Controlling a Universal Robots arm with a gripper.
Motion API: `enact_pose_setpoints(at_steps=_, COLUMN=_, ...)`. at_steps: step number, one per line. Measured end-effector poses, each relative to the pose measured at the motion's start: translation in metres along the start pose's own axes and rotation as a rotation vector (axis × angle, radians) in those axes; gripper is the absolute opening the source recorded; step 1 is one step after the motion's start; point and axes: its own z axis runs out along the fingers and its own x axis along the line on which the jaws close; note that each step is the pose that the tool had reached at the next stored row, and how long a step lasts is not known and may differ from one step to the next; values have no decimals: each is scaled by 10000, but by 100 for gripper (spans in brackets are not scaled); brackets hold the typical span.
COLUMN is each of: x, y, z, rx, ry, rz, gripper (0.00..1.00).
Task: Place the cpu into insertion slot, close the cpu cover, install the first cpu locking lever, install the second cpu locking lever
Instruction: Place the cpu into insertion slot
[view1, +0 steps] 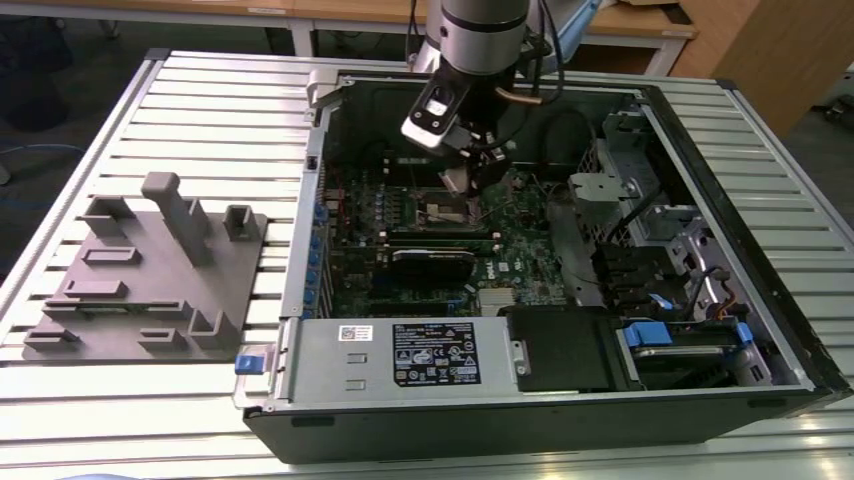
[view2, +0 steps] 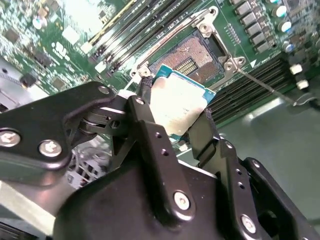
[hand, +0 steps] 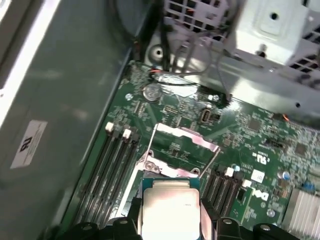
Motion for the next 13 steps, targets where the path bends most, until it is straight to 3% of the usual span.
enact_pose_setpoints(at_steps=13, x=0, y=-2, z=16, rx=-45, ry=-208, rz=2351, gripper=54)
